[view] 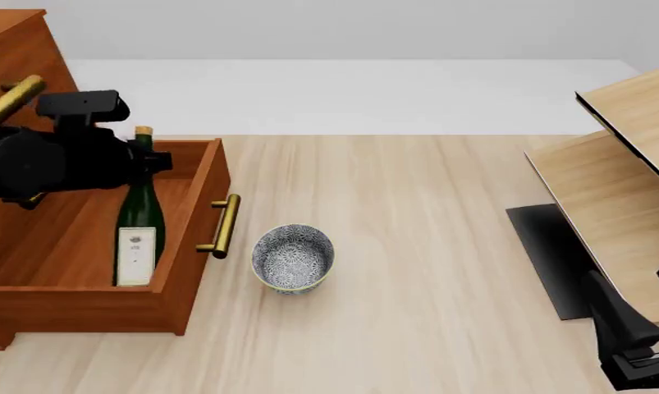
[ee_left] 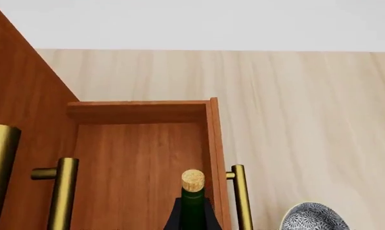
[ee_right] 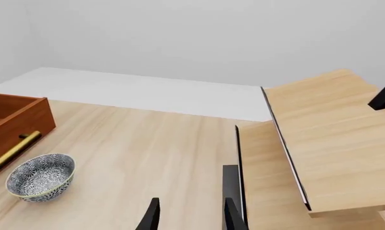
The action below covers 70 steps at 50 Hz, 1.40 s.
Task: Put the wine bottle in the bottom drawer of the cabinet.
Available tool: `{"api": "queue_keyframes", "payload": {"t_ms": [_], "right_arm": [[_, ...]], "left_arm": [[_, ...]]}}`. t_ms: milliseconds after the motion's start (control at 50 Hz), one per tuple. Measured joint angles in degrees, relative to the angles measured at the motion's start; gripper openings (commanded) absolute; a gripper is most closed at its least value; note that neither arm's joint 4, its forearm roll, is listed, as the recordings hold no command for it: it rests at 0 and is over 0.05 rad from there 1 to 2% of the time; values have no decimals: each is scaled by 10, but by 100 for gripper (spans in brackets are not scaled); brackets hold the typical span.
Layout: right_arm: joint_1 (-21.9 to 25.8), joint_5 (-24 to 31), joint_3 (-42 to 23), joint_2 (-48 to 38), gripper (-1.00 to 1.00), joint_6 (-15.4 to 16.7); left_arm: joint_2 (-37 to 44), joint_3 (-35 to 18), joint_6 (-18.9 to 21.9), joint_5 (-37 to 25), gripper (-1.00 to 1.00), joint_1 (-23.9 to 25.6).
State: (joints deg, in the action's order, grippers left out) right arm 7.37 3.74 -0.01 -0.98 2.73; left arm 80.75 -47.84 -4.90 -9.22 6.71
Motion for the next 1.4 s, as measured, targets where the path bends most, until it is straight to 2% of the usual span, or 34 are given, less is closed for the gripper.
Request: {"api": "queue_keyframes", "payload": {"t_ms": [1400], "right_arm": [[-9, 3, 0, -3, 100, 0]], "left_arm": [[120, -21, 6, 72, -100, 0]]}}
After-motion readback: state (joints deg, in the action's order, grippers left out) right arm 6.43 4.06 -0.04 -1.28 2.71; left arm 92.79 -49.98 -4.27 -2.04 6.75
